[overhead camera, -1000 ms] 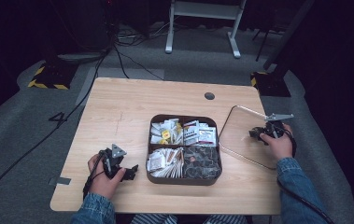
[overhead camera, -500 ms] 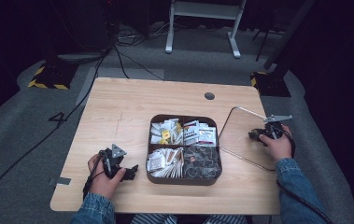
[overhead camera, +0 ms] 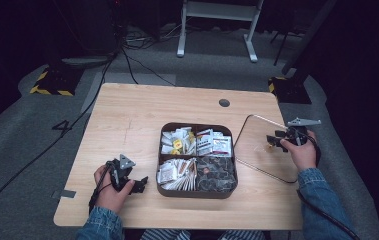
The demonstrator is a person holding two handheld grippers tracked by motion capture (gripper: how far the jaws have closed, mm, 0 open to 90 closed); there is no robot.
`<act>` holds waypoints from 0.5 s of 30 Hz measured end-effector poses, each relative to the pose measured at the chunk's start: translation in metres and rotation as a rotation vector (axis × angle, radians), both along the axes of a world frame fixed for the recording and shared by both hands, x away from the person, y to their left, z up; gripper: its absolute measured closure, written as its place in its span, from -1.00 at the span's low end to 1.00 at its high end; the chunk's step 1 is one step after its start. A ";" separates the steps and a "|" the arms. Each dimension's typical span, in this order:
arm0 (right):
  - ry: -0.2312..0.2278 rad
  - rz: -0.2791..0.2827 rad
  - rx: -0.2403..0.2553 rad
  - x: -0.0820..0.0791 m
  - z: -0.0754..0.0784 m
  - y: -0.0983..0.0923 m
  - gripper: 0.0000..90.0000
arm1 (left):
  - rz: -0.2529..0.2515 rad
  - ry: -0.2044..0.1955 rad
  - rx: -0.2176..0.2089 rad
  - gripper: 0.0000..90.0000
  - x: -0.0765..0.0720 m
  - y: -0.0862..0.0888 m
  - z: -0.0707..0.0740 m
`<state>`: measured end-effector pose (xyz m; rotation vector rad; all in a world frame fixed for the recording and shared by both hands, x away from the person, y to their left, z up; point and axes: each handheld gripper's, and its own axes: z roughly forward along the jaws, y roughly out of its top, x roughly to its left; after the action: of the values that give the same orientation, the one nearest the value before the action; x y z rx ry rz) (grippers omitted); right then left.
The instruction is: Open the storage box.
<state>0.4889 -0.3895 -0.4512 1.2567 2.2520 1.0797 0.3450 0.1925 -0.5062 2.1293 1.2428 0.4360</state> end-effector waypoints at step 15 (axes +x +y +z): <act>-0.056 0.076 0.034 -0.012 0.032 0.032 0.02 | -0.001 0.001 0.000 -1.00 0.000 0.000 0.000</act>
<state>0.4771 -0.3573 -0.4191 1.1476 2.2655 1.1698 0.3450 0.1925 -0.5061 2.1299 1.2427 0.4341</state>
